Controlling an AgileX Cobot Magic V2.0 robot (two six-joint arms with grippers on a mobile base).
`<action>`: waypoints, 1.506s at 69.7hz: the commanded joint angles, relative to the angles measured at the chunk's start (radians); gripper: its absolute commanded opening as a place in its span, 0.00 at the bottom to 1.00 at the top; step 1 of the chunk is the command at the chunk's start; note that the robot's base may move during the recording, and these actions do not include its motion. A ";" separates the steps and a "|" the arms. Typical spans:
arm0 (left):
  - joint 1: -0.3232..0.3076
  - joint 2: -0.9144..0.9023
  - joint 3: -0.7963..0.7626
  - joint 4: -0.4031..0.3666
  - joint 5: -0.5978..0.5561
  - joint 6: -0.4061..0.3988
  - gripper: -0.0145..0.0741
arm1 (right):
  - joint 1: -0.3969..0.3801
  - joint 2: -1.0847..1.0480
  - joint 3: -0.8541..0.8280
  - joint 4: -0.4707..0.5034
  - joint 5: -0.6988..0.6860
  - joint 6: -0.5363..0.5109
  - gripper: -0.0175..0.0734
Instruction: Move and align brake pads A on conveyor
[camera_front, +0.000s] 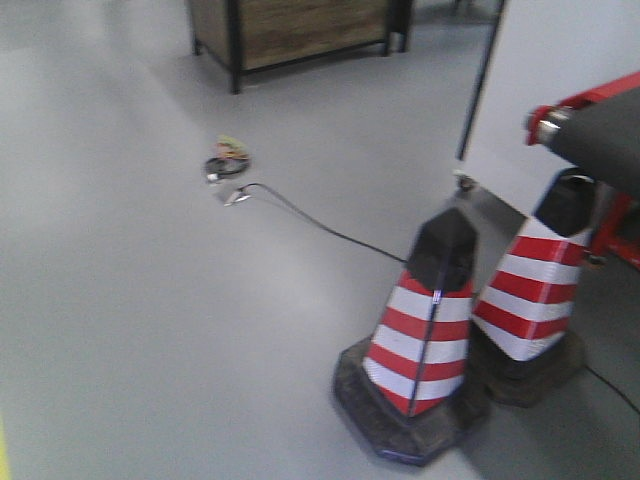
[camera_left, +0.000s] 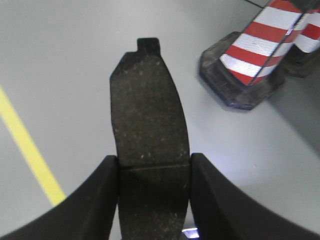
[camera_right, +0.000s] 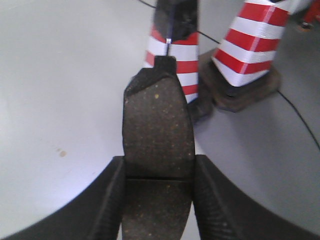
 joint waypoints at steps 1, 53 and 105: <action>-0.002 0.000 -0.026 -0.015 -0.067 -0.008 0.16 | -0.003 -0.002 -0.029 -0.007 -0.071 0.000 0.20; -0.002 0.000 -0.026 -0.015 -0.067 -0.008 0.16 | -0.003 -0.002 -0.029 -0.007 -0.071 0.000 0.20; -0.002 0.000 -0.026 -0.015 -0.067 -0.008 0.16 | -0.003 -0.002 -0.029 -0.007 -0.071 0.000 0.20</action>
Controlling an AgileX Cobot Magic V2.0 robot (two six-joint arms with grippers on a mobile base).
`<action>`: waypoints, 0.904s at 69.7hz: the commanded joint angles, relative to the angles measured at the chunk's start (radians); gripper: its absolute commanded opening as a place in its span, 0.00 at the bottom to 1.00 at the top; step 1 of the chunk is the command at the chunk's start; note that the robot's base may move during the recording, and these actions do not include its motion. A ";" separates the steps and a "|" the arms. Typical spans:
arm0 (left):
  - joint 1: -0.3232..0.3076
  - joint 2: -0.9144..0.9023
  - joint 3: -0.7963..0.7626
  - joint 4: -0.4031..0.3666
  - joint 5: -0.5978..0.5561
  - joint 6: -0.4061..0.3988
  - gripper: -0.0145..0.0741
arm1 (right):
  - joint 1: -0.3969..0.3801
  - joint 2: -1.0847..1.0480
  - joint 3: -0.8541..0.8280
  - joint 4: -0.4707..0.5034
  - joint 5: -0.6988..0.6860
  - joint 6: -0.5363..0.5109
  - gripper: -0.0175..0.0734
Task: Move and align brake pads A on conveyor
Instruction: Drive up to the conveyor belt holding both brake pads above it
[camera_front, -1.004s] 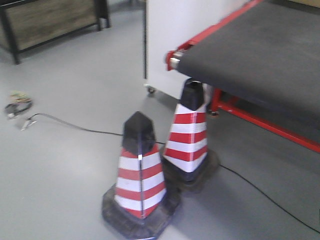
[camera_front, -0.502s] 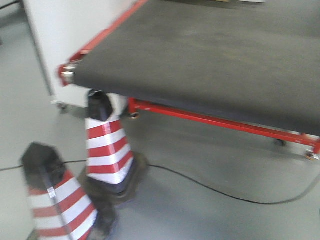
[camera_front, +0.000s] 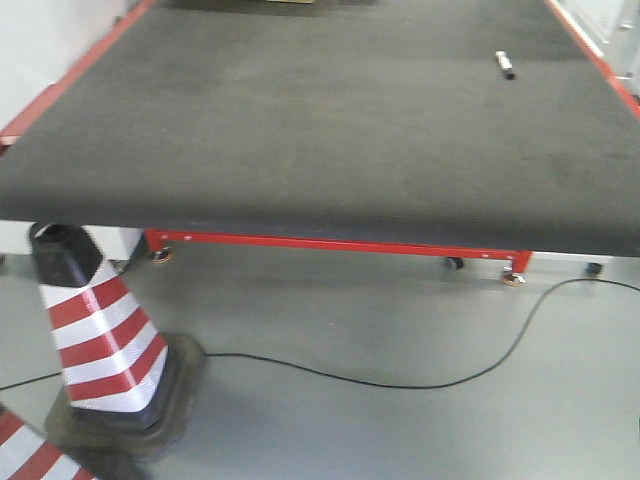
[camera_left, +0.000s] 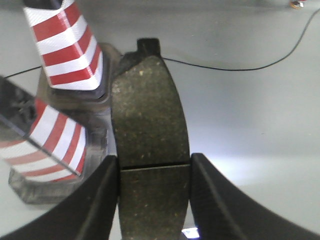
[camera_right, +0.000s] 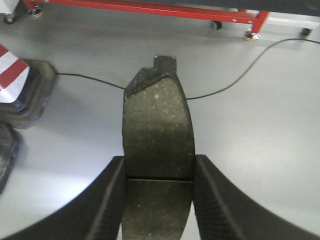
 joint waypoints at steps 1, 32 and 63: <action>-0.002 0.000 -0.026 -0.014 -0.067 -0.008 0.16 | -0.003 -0.002 -0.029 -0.006 -0.071 0.000 0.20; -0.002 0.000 -0.026 -0.014 -0.067 -0.008 0.16 | -0.003 -0.002 -0.029 -0.006 -0.067 0.000 0.20; -0.002 0.000 -0.026 -0.014 -0.067 -0.008 0.16 | -0.003 -0.002 -0.029 -0.006 -0.062 0.000 0.20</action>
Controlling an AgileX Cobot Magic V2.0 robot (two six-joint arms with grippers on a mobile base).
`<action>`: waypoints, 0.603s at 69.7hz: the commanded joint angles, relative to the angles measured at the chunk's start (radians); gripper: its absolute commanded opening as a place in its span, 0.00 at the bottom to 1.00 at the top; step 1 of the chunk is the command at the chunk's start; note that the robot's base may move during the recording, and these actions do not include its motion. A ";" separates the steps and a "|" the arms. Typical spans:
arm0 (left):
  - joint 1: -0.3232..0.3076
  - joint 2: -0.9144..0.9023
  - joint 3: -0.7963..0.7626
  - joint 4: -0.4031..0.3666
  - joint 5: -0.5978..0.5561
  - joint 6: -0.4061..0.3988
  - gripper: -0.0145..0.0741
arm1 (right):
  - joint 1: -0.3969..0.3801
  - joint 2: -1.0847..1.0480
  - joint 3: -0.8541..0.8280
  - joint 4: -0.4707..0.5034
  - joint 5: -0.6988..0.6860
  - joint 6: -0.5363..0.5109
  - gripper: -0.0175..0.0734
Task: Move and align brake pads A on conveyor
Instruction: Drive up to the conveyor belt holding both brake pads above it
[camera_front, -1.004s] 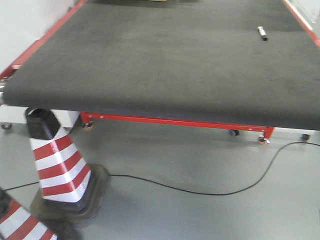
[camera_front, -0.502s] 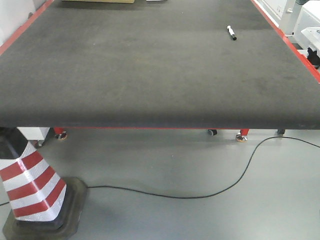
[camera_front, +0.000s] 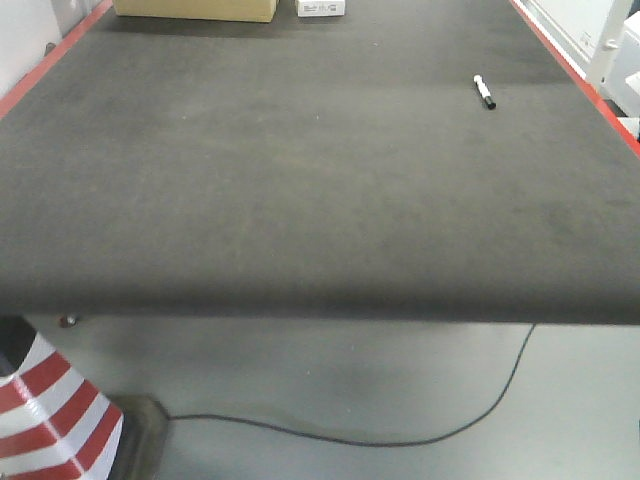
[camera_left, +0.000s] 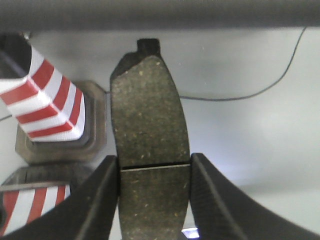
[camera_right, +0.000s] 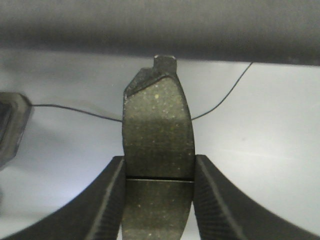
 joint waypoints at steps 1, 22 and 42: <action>-0.002 0.000 -0.026 -0.013 -0.067 -0.008 0.16 | -0.003 -0.002 -0.029 -0.006 -0.070 0.000 0.20; -0.002 0.000 -0.026 -0.013 -0.067 -0.008 0.16 | -0.003 -0.002 -0.029 -0.006 -0.070 0.000 0.20; -0.002 0.000 -0.026 -0.013 -0.067 -0.008 0.16 | -0.003 -0.002 -0.029 -0.006 -0.070 0.000 0.20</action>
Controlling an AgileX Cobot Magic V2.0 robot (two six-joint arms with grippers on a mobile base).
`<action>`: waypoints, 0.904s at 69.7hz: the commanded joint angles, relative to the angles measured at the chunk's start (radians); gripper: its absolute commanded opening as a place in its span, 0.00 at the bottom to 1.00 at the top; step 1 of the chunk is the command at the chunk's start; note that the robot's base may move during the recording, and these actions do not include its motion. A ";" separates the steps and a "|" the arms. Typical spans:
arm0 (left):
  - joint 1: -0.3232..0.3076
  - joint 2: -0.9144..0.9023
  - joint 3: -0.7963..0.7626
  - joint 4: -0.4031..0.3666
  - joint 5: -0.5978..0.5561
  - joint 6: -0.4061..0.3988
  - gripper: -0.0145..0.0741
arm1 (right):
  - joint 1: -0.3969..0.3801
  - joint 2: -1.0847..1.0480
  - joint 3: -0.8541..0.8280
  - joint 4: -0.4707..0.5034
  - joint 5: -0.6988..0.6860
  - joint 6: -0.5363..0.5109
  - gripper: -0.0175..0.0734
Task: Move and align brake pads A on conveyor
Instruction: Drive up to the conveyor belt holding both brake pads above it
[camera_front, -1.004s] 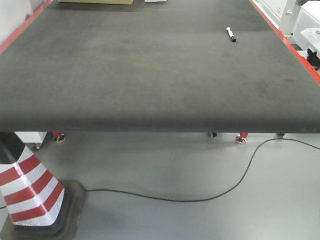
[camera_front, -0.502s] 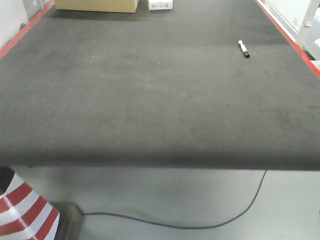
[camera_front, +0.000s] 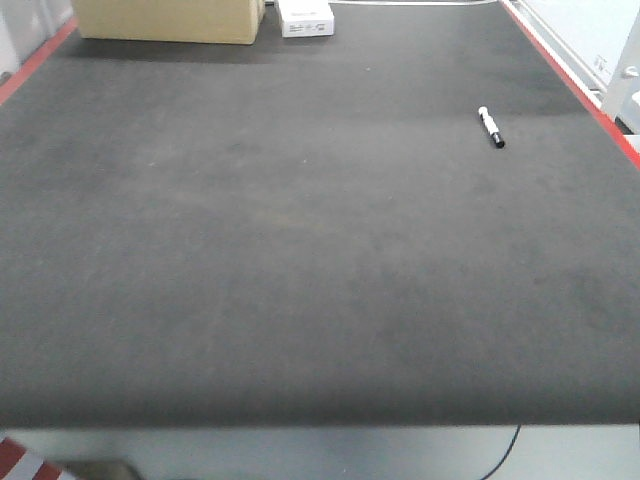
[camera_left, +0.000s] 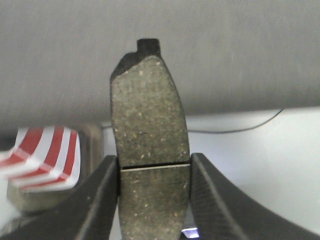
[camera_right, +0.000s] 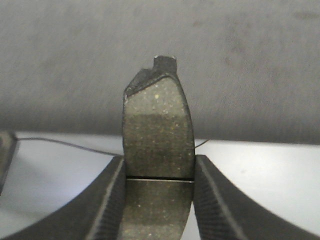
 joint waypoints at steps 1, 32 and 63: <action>-0.002 0.000 -0.026 -0.013 -0.067 -0.008 0.16 | -0.003 -0.002 -0.029 -0.006 -0.070 0.000 0.20; -0.002 0.000 -0.026 -0.013 -0.067 -0.008 0.16 | -0.003 -0.002 -0.029 -0.006 -0.069 0.000 0.20; -0.002 0.000 -0.026 -0.013 -0.068 -0.008 0.16 | -0.003 -0.002 -0.029 -0.006 -0.068 0.000 0.20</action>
